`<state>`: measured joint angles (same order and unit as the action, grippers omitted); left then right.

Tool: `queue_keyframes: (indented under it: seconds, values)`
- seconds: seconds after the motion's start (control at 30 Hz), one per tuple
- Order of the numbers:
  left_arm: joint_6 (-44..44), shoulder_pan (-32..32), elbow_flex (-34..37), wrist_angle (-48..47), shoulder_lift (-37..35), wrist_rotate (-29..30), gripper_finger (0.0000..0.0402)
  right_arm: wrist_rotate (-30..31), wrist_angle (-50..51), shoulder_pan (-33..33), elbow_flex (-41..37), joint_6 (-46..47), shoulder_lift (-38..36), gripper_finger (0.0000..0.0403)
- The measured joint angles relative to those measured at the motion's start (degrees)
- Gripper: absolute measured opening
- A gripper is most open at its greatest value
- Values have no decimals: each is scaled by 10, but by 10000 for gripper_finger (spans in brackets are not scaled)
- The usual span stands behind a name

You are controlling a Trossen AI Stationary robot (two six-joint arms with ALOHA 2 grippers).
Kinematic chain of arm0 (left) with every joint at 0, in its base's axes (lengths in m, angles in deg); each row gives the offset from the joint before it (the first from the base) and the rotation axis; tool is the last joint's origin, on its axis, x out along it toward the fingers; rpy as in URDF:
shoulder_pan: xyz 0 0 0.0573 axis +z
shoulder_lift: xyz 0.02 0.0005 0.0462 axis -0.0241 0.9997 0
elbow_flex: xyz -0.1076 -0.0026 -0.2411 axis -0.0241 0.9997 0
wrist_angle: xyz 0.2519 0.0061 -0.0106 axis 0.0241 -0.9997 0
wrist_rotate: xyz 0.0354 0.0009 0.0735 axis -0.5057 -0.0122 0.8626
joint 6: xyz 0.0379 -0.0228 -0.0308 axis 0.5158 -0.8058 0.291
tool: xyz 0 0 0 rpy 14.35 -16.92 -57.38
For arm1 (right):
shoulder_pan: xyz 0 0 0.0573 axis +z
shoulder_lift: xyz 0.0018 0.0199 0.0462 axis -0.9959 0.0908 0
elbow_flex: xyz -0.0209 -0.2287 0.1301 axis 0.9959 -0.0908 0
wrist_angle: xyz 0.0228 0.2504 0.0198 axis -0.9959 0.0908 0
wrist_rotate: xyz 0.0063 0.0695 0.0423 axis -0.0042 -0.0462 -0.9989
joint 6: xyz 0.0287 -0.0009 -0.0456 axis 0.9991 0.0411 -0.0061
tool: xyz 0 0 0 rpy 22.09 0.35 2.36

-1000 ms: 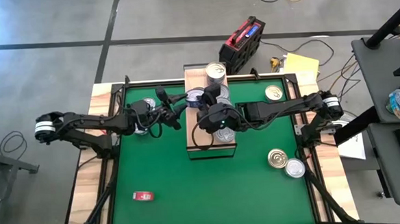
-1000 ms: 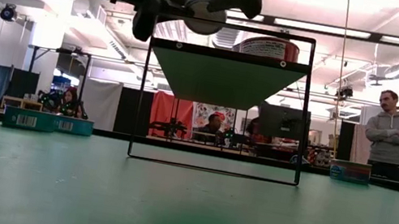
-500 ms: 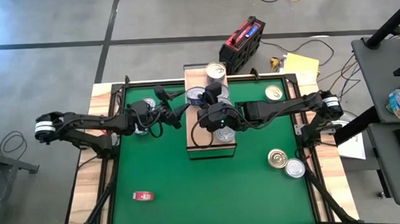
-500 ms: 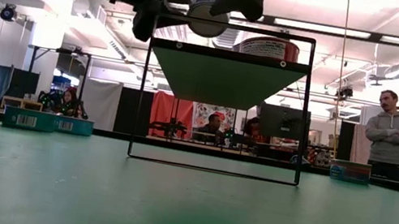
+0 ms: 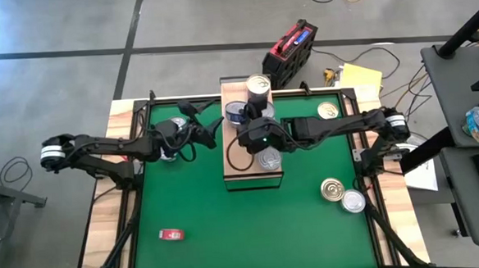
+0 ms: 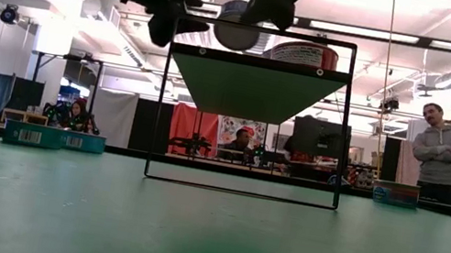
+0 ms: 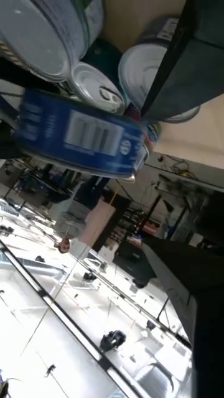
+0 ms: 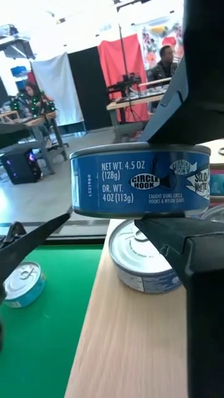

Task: Stack canned seafood by type on shelf
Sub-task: Stack the blue tuna can on top of the blue tuna can on the shelf

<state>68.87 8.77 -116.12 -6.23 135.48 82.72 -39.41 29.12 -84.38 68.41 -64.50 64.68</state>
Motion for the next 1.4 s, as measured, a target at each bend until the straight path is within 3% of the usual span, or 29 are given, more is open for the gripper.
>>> queue_keyframes:
  seconds: [0.37,0.9,1.03,1.4]
  values:
    - [-61,0,18,-3,-24,0,292,12,0,-5,0,-14,41,141]
    - [-123,0,87,4,-205,8,283,14,-9,-20,0,4,43,141]
    - [-137,0,91,4,-221,8,283,-13,-8,-26,0,15,43,141]
    - [-138,0,95,2,-214,8,283,3,-4,-30,0,8,42,141]
